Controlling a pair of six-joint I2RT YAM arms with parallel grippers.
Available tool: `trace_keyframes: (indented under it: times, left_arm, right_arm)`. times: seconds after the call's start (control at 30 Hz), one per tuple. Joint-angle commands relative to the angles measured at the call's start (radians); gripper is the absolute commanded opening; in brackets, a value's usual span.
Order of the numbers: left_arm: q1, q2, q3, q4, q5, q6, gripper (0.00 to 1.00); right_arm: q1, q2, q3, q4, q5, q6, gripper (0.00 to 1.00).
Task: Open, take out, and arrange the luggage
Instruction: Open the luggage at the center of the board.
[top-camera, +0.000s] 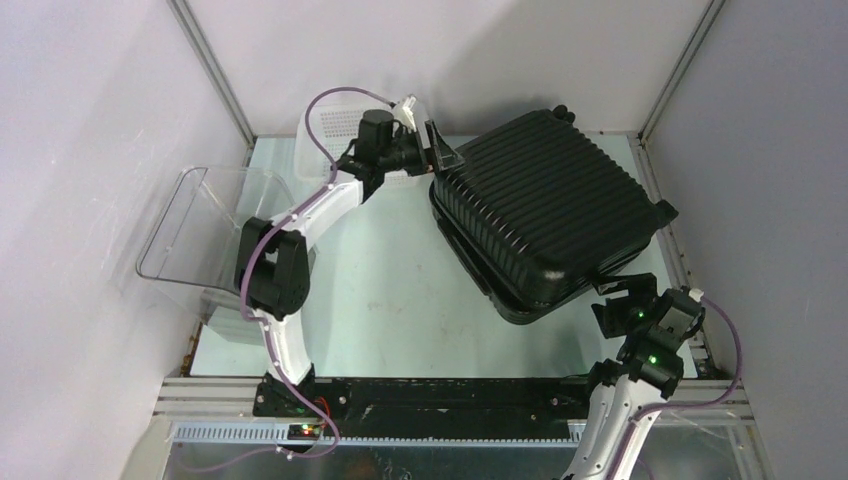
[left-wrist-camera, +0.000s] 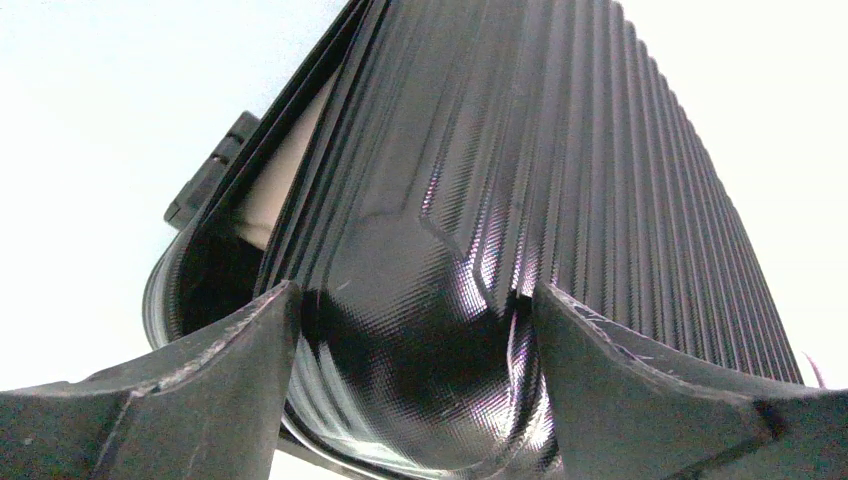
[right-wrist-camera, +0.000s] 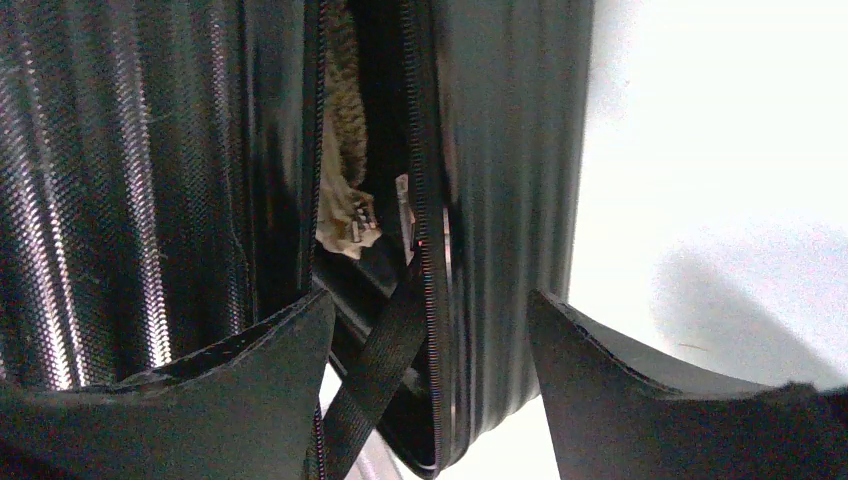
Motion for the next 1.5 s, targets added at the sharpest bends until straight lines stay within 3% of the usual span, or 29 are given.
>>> trace_keyframes:
  times: [0.0, 0.13, 0.33, 0.53, 0.8, 0.87, 0.97, 1.07, 1.27, 1.47]
  left_arm:
    - [-0.055, -0.085, -0.022, -0.046, 0.134, -0.015, 0.84]
    - [-0.053, -0.127, -0.004, -0.095, 0.12, -0.008, 0.85]
    - [-0.035, -0.235, 0.023, -0.221, -0.011, -0.006, 0.89]
    - [-0.034, -0.413, -0.119, -0.249, -0.143, -0.047, 0.91]
    - [-0.044, -0.54, -0.244, -0.216, -0.113, -0.047, 0.92]
    - [-0.047, -0.564, -0.302, -0.127, -0.063, -0.099, 0.93]
    - [-0.049, -0.555, -0.391, 0.141, 0.029, -0.221, 0.94]
    - [-0.054, -0.508, -0.396, 0.291, 0.079, -0.332, 0.95]
    - [-0.07, -0.424, -0.393, 0.582, 0.074, -0.5, 0.95]
    - [-0.105, -0.332, -0.356, 0.738, 0.033, -0.628, 0.95]
  right_arm:
    - [0.022, -0.062, 0.038, 0.233, -0.254, 0.132, 0.77]
    - [0.022, -0.058, 0.039, 0.287, -0.264, 0.175, 0.77]
    - [0.024, -0.054, 0.039, 0.33, -0.27, 0.22, 0.77]
    - [0.024, -0.042, 0.039, 0.397, -0.268, 0.283, 0.77]
    - [0.03, -0.019, 0.039, 0.468, -0.258, 0.347, 0.77]
    - [0.03, -0.018, 0.039, 0.468, -0.254, 0.349, 0.79]
    - [0.032, -0.014, 0.039, 0.471, -0.255, 0.349, 0.79]
    - [0.035, -0.016, 0.039, 0.469, -0.248, 0.348, 0.79]
    - [0.05, -0.007, 0.039, 0.498, -0.245, 0.369, 0.8]
    - [0.06, -0.006, 0.04, 0.504, -0.247, 0.381, 0.8]
